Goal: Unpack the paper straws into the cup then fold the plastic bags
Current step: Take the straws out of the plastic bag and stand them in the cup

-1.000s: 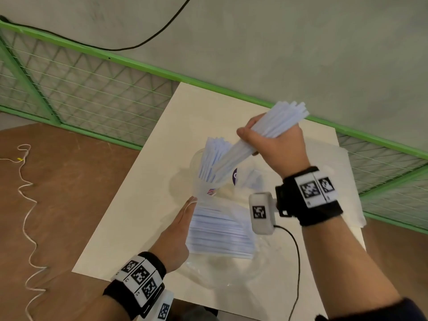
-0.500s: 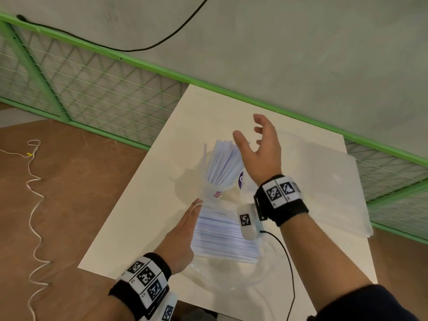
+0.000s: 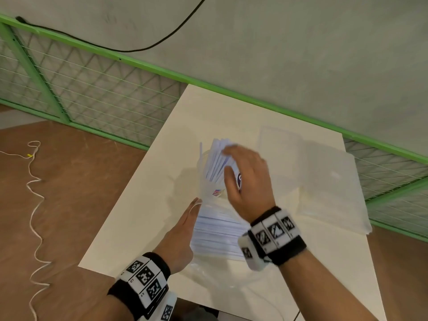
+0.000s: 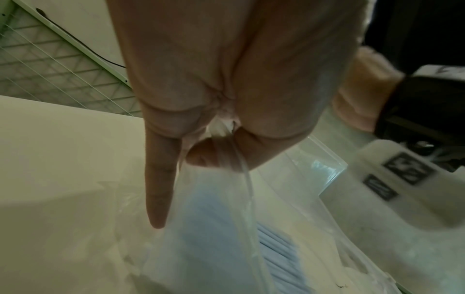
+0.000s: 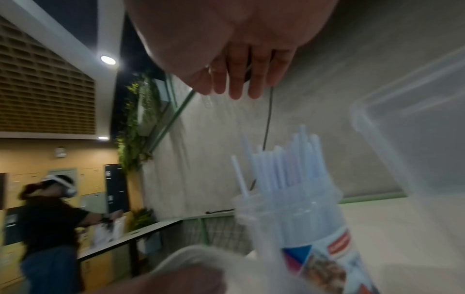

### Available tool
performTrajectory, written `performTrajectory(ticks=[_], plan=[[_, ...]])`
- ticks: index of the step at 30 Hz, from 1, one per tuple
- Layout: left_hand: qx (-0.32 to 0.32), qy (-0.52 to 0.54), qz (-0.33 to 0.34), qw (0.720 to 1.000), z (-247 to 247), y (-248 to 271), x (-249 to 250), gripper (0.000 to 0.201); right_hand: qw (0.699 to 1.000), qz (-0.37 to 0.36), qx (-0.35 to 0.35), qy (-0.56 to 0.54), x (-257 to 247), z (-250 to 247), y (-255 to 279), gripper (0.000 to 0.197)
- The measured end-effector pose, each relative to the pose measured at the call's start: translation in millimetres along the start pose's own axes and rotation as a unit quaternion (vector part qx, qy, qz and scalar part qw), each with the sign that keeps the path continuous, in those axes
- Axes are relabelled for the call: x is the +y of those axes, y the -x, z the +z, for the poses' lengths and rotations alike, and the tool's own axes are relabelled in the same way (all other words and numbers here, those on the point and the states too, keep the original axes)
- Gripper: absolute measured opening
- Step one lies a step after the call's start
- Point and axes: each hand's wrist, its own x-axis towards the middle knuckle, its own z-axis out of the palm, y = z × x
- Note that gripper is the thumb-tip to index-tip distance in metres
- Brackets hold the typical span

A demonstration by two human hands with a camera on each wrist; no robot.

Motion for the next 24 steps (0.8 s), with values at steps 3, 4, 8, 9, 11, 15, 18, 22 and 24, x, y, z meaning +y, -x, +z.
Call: performTrajectory(ticks=[3, 4, 8, 9, 11, 15, 18, 22, 24], plan=[[0.000, -0.001, 0.002, 1.000, 0.4, 0.0, -1.1, 0.107, 0.996, -0.054, -0.064, -0.024, -22.2, 4.8, 46.7, 0.025], [-0.001, 0.000, 0.006, 1.000, 1.5, -0.4, -2.4, 0.108, 0.992, -0.047, -0.118, 0.002, -23.5, 11.5, 66.1, 0.025], [-0.014, -0.002, 0.011, 1.000, 8.6, -1.3, -2.8, 0.108, 0.924, 0.054, -0.360, 0.119, -2.8, 46.7, 133.0, 0.034], [-0.015, -0.003, 0.007, 1.000, 10.2, -1.7, -1.0, 0.108, 0.908, 0.069, -0.386, 0.145, 2.1, 52.9, 143.7, 0.041], [-0.016, -0.005, 0.005, 1.000, 12.7, -2.2, 2.6, 0.107, 0.892, 0.092, -0.405, 0.177, 6.0, 60.3, 156.3, 0.051], [-0.017, -0.016, 0.010, 1.000, 13.3, -0.7, 3.8, 0.107, 0.897, 0.093, -0.378, 0.211, 5.9, 70.7, 164.8, 0.049], [-0.014, -0.013, 0.013, 1.000, 12.2, -0.8, 2.6, 0.107, 0.895, 0.094, -0.368, 0.234, 4.3, 73.4, 163.8, 0.039], [-0.017, -0.003, 0.009, 1.000, 11.8, -0.7, -2.9, 0.111, 0.878, 0.103, -0.390, 0.258, 3.3, 75.7, 164.7, 0.033], [-0.015, -0.003, 0.011, 1.000, 11.1, 0.2, -4.8, 0.112, 0.877, 0.107, -0.393, 0.253, 4.4, 76.8, 166.0, 0.033]])
